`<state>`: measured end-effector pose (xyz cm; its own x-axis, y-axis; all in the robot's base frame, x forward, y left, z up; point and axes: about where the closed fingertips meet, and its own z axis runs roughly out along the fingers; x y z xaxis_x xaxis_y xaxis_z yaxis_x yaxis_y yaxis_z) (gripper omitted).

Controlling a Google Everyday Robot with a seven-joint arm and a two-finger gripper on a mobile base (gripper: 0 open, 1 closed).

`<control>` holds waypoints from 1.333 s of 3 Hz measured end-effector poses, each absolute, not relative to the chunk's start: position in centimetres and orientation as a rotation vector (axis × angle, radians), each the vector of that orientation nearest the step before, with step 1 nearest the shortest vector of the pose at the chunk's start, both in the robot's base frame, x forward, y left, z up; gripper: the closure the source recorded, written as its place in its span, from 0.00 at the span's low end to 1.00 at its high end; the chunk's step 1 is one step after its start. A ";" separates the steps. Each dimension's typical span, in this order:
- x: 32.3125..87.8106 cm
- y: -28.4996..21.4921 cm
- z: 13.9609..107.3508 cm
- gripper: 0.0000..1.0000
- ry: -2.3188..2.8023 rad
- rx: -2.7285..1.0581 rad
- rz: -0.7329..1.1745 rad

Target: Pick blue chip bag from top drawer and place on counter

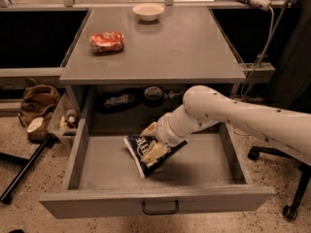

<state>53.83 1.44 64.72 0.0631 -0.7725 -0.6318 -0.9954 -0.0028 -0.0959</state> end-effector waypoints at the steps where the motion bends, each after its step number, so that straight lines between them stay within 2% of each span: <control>1: 53.8 1.4 64.7 0.64 1.759 -1.826 0.557; 2: 53.8 1.4 64.7 0.88 1.759 -1.826 0.557; 3: 52.9 0.1 68.5 1.00 1.775 -1.795 0.515; 4: 52.2 -0.7 77.6 1.00 1.731 -1.784 0.434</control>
Offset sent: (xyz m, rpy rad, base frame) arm -0.0024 -0.0014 0.0019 0.0022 -0.0003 -0.0047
